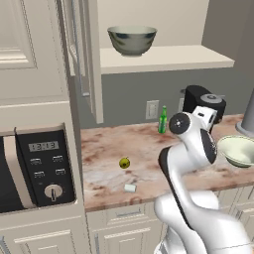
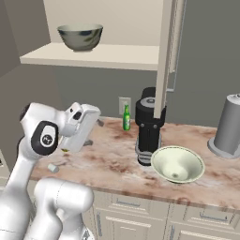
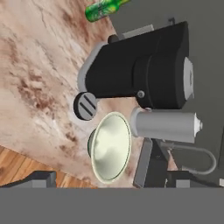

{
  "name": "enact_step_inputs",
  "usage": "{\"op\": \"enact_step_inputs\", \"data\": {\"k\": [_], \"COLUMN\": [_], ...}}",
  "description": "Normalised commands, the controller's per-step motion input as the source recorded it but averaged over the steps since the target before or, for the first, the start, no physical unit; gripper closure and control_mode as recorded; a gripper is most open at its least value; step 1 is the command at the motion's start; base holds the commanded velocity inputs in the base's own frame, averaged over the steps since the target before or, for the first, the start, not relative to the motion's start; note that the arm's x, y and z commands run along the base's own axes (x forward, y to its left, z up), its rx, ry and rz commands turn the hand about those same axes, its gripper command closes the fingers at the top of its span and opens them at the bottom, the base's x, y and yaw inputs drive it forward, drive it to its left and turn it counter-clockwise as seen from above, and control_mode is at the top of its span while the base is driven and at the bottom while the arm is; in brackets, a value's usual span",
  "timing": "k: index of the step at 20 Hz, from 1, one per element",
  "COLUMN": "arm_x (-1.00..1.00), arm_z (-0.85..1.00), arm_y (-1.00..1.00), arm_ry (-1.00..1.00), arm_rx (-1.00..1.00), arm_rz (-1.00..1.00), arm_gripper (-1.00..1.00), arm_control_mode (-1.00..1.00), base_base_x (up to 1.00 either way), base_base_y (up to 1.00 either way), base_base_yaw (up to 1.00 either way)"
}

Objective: Pick both bowls and place them on the counter. Then place the pear in one bowl and place the marshmallow in the other bowl.

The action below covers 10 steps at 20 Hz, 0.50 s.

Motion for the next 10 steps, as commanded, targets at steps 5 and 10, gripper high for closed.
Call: {"op": "enact_step_inputs", "data": {"k": [5, 10], "arm_x": [0.00, 0.00], "arm_z": [0.64, 0.77], "arm_y": [0.15, 0.23], "arm_ry": [-0.03, -0.02], "arm_rx": [0.00, -0.01], "arm_rz": [0.26, 0.18], "arm_gripper": [-1.00, -1.00], "arm_control_mode": [-1.00, -1.00], "base_base_x": [0.00, 0.00], "base_base_y": [0.00, 0.00], "base_base_yaw": [0.00, 0.00]}}
